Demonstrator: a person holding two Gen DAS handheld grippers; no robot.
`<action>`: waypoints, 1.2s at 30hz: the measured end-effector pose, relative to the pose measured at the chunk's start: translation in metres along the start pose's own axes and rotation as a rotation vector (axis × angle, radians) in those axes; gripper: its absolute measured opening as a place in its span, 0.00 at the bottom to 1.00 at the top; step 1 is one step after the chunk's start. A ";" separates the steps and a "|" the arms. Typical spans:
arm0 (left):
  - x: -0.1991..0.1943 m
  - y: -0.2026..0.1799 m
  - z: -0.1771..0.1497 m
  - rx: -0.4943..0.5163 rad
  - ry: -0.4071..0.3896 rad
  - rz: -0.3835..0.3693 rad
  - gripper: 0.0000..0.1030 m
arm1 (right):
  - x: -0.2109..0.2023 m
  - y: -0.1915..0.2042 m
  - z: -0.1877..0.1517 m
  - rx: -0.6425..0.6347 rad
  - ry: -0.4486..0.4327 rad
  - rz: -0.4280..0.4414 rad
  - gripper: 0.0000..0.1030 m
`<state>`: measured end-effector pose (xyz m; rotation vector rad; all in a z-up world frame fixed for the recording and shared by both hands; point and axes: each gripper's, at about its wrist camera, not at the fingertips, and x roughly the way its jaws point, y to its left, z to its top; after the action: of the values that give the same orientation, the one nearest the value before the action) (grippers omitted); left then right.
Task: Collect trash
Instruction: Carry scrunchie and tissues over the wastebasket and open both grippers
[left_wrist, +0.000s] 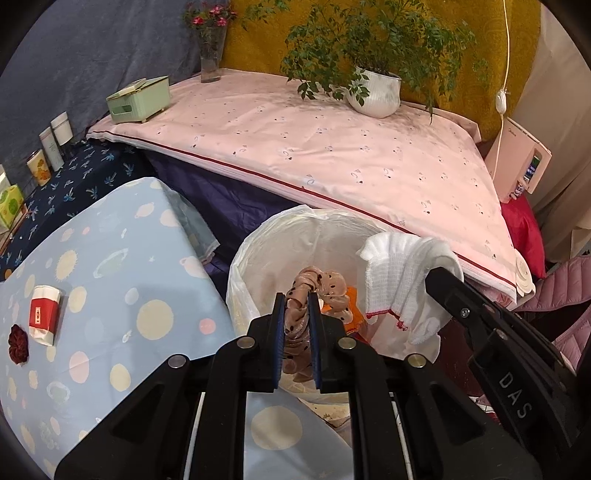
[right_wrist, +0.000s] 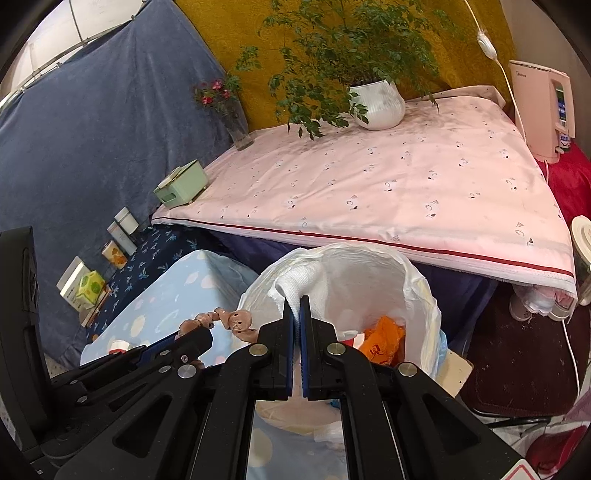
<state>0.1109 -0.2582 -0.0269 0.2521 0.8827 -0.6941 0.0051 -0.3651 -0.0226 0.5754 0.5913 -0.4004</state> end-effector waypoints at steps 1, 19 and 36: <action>0.001 -0.001 0.001 0.000 0.001 -0.002 0.11 | 0.001 -0.001 0.000 0.001 0.001 -0.002 0.03; 0.008 0.010 0.000 -0.039 0.008 0.012 0.34 | 0.004 0.002 0.001 -0.013 -0.008 -0.034 0.29; -0.009 0.070 -0.014 -0.153 -0.006 0.053 0.34 | 0.013 0.051 -0.010 -0.104 0.036 -0.034 0.29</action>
<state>0.1438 -0.1943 -0.0342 0.1363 0.9158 -0.5751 0.0368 -0.3219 -0.0173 0.4741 0.6538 -0.3896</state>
